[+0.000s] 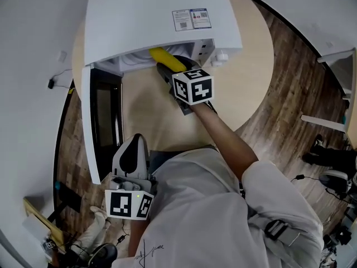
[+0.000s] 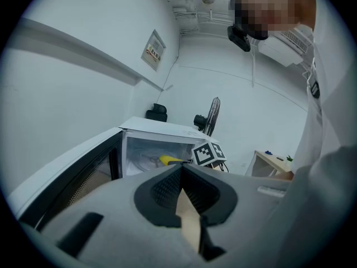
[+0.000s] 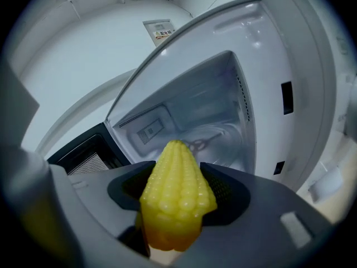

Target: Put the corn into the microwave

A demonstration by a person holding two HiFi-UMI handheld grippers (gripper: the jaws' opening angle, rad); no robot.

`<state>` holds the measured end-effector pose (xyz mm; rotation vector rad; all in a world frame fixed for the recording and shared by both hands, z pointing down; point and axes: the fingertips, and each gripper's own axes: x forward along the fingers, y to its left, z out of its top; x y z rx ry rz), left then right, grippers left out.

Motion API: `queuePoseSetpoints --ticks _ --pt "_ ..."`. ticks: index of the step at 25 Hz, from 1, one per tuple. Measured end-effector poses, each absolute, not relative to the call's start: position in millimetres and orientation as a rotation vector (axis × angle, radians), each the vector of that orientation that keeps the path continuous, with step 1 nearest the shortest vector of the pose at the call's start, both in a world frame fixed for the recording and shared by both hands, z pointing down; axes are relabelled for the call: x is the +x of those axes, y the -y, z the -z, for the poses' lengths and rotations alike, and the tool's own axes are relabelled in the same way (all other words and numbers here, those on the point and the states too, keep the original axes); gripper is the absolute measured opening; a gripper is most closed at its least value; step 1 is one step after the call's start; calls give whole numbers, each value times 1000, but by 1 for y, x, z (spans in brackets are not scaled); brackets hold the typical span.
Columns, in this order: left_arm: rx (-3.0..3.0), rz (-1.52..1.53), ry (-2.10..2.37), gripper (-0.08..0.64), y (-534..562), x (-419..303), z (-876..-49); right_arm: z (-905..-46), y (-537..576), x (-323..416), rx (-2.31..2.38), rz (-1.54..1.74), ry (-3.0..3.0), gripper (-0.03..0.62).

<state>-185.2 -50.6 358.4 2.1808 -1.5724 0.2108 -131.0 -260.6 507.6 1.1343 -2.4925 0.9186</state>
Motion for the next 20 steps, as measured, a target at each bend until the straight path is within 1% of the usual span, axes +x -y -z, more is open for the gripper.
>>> queuePoseSetpoints --ticks 11,16,20 --pt "2169 -248 1554 -12 54 -197 -362 -520 287 -151 1175 -777 2464 262" --pt "2166 -248 1534 -12 54 -199 -364 -528 300 -152 1205 -772 2436 262" --pt "2159 -276 1533 -12 52 -204 -368 -533 308 -152 1230 -699 2408 264"
